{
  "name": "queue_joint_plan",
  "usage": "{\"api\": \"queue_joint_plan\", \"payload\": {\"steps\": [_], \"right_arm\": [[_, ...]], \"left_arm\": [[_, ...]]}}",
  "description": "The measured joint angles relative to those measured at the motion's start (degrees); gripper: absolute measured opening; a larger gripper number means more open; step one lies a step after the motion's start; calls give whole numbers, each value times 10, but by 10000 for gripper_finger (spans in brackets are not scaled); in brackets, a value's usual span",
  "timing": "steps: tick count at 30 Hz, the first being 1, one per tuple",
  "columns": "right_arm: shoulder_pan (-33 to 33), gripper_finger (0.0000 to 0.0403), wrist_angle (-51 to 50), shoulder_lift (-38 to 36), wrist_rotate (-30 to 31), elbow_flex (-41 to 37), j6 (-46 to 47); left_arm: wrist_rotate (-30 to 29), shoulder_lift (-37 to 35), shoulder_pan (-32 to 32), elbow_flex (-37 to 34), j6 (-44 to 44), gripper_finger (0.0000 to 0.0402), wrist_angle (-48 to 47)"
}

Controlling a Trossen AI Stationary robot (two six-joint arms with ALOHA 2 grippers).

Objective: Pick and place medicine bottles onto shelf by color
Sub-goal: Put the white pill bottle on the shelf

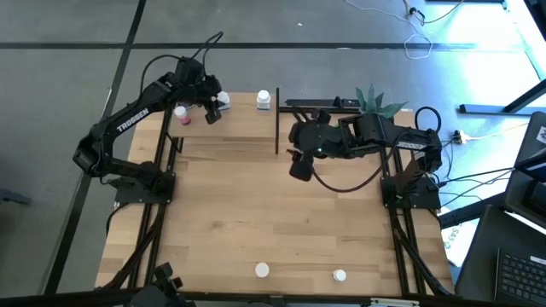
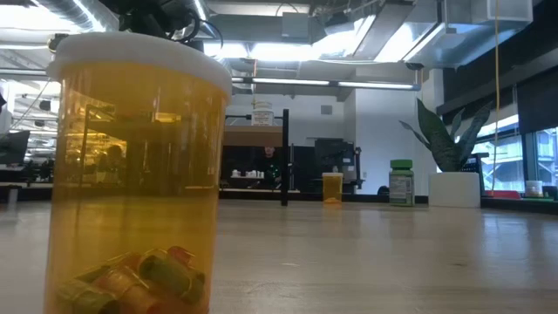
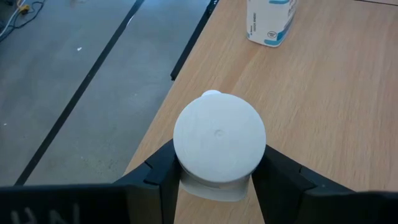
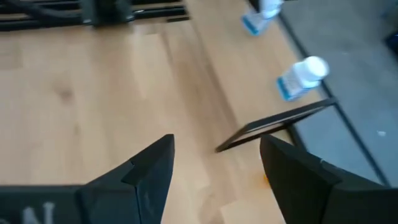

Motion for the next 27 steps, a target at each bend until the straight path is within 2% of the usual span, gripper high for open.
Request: {"api": "queue_joint_plan", "payload": {"steps": [9,27], "right_arm": [[0,240,0,0,-74,0,1],[0,240,0,0,-74,0,0]], "left_arm": [[0,0,0,0,0,155,0],[1,0,0,0,4,158,-2]]}}
